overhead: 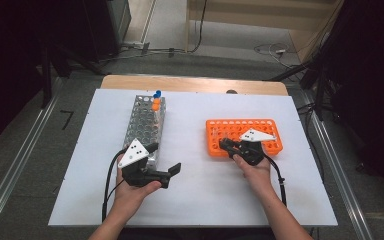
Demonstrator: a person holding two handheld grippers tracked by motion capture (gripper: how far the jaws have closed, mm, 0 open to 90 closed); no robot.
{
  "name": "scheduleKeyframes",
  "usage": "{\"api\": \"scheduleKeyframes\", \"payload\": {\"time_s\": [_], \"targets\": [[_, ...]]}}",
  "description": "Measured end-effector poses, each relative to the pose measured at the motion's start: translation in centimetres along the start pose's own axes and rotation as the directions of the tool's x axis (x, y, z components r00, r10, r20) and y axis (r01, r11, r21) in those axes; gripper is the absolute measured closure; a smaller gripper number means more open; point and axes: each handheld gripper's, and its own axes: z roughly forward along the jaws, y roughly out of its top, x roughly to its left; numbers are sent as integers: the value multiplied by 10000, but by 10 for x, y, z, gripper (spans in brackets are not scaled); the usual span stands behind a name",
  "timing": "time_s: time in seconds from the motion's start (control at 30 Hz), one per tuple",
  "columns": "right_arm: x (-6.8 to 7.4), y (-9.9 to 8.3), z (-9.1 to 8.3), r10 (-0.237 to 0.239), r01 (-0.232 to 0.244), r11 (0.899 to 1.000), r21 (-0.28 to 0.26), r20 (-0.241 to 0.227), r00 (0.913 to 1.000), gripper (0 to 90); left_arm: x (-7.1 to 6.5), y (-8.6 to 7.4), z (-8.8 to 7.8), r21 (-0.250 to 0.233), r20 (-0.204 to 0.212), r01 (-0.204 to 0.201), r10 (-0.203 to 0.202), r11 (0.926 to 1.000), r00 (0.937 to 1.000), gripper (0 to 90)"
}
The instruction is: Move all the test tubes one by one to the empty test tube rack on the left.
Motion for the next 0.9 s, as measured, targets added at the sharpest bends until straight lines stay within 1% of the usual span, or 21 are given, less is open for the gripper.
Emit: {"api": "scheduleKeyframes", "payload": {"time_s": [0.13,0.3,0.57,0.6,0.7,0.73,0.9], "targets": [[0,0,-1,-155,155,9999,-67,10,9999,734,0,1,-1,-74,-58,39,-39,10000,10000,0],[0,3,-6,-45,44,9996,-290,-29,10000,736,0,1,-1,-71,-58,14,-14,10000,10000,0],[-1,7,-16,-41,37,9980,-639,-58,10000,736,0,2,-2,-101,-75,-13,12,9999,10000,0],[-1,8,-17,-69,62,9976,-689,-93,9999,737,0,2,-2,-101,-70,-17,17,9999,10000,0],[-1,11,-23,34,-52,9967,-813,-228,9997,737,0,3,-2,-98,-69,-35,34,9999,10000,0],[-1,12,-24,-11,-13,9962,-869,-276,9996,737,0,3,-2,-114,-66,-31,30,9999,10000,0],[5,15,-31,-66,19,9955,-949,-483,9988,737,-1,3,-2,-147,-44,-53,52,9999,10000,0]]}}
